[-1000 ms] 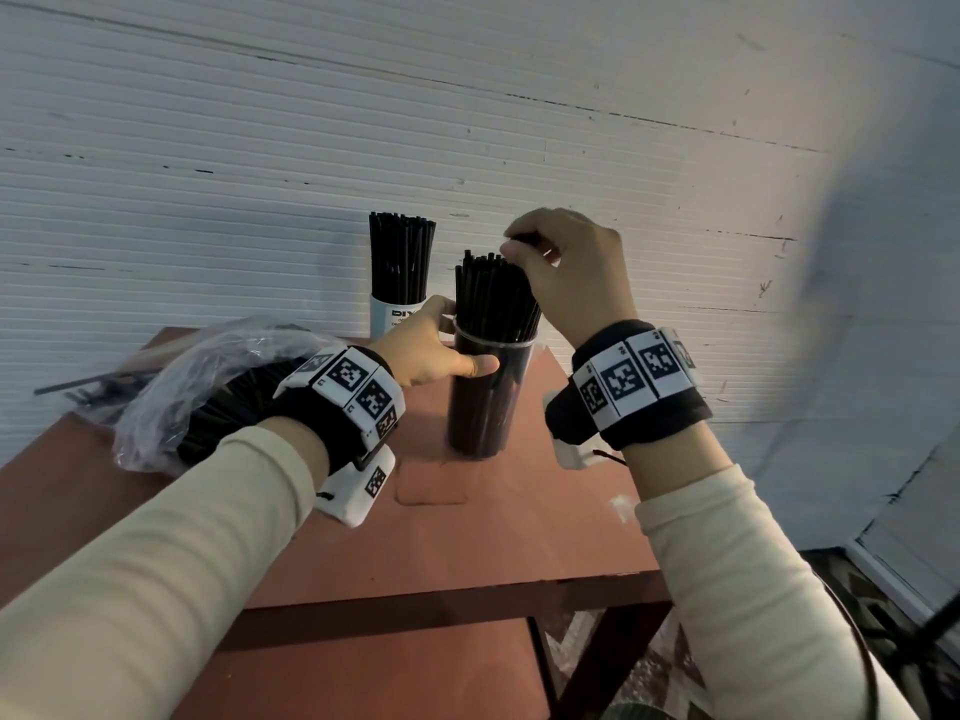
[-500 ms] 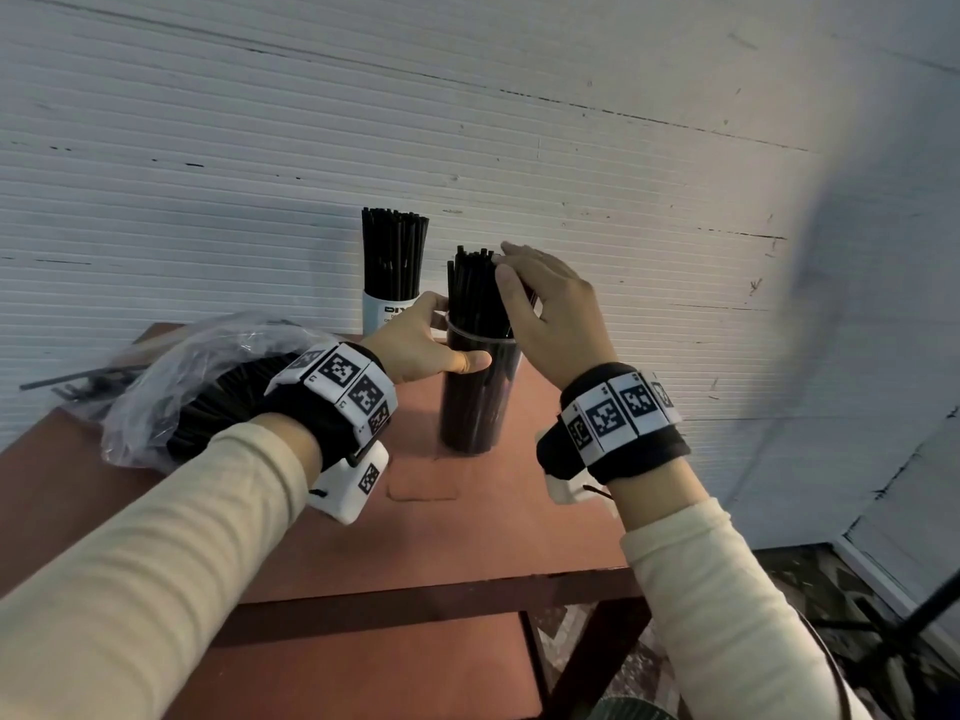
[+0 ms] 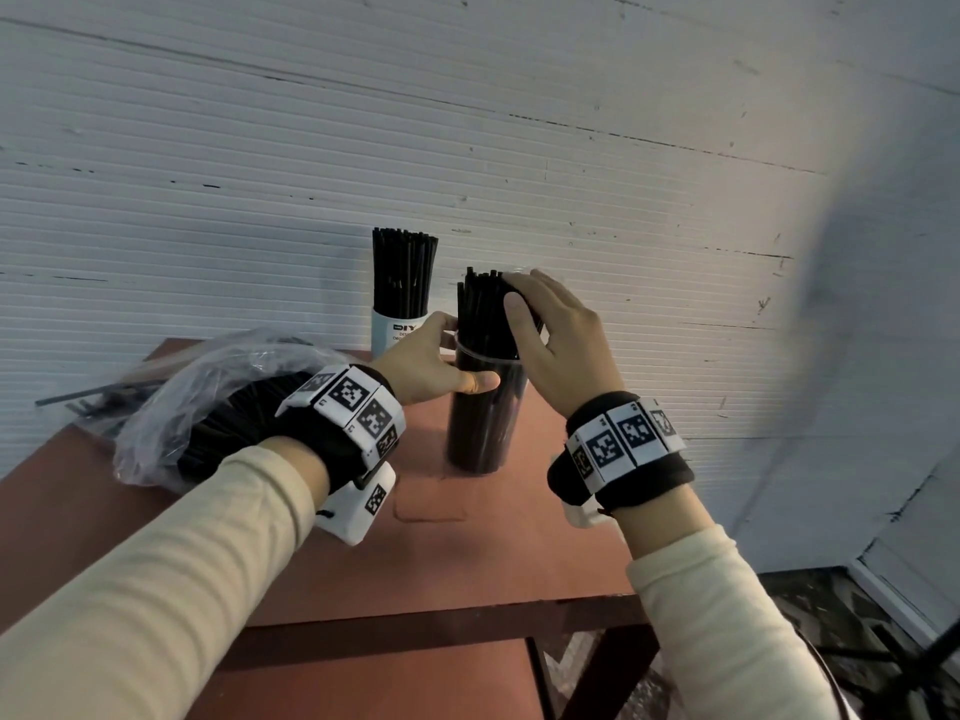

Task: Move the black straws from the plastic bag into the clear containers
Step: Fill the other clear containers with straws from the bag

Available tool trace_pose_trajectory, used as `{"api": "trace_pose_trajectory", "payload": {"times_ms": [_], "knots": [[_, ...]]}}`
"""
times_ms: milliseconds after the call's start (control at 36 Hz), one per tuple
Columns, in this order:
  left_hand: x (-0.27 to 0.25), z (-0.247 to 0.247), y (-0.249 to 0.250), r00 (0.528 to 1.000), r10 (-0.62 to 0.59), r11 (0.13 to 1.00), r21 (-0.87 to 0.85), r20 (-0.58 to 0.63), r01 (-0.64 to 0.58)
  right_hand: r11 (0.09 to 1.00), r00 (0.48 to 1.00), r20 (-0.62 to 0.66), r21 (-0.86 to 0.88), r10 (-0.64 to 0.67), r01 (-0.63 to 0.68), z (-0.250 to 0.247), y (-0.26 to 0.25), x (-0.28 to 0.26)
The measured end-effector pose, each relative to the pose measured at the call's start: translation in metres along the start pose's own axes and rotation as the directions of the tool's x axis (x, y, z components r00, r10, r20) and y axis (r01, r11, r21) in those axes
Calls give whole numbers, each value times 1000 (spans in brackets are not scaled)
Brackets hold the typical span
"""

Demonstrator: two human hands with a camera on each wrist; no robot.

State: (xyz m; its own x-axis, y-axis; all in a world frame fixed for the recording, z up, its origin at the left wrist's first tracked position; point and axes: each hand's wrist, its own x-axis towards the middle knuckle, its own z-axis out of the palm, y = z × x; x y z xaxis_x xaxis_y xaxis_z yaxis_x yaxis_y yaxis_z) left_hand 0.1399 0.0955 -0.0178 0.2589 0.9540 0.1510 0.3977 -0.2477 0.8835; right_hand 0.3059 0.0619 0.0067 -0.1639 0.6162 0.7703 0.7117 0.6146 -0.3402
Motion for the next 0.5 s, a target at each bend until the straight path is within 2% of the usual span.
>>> {"api": "trace_pose_trajectory", "payload": {"times_ms": [139, 194, 306, 417, 500], "knots": [[-1, 2, -7, 1000, 17, 997, -76, 8, -16, 998, 996, 61, 18, 62, -63, -6, 5, -1], [-3, 3, -9, 1000, 25, 990, -139, 14, -22, 990, 987, 104, 56, 121, -127, -8, 8, -3], [-3, 4, -12, 1000, -13, 968, -251, 10, 15, 943, 925, 227, 67, 304, -326, -10, 22, -3], [1, 10, -10, 1000, -12, 941, -339, 6, 13, 896, 834, 410, 79, 370, -436, 0, 33, -1], [5, 12, -10, 1000, 2, 933, -359, 14, 3, 886, 835, 415, 129, 360, -446, 8, 37, 0]]}}
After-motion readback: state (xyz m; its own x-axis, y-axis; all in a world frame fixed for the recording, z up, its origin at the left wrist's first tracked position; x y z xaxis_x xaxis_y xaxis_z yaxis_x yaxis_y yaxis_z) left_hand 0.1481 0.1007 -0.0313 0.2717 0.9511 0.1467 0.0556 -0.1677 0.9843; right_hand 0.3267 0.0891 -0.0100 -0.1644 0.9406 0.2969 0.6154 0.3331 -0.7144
